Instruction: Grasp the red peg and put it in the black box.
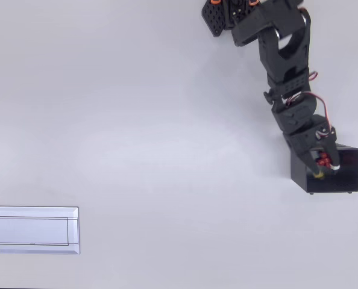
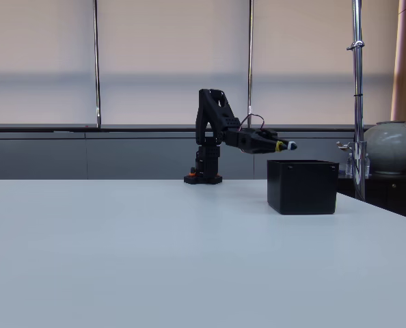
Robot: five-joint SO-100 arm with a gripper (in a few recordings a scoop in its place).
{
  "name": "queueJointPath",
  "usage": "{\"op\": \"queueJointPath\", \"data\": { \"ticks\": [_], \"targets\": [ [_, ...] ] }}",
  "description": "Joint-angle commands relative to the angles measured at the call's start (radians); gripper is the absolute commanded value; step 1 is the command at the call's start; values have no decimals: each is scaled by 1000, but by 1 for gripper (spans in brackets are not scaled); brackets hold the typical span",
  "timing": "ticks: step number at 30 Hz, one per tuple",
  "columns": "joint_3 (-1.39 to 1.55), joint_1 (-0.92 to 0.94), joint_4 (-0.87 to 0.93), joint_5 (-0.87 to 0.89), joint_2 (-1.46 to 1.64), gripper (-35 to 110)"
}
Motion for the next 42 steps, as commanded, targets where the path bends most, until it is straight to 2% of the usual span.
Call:
{"op": "queueJointPath", "data": {
  "ticks": [1,6,9,18,24,31,38,42],
  "targets": [
    [-11,9,150,-57,-284,0],
    [-84,51,437,-72,-558,0],
    [-141,104,667,-66,-741,0],
    [-417,344,1269,40,-1276,0],
    [-460,454,1671,58,-1454,0],
    [-488,469,1905,44,-1454,0],
    [-555,469,1904,35,-1454,0],
    [-555,471,1967,18,-1457,0]
  ]
}}
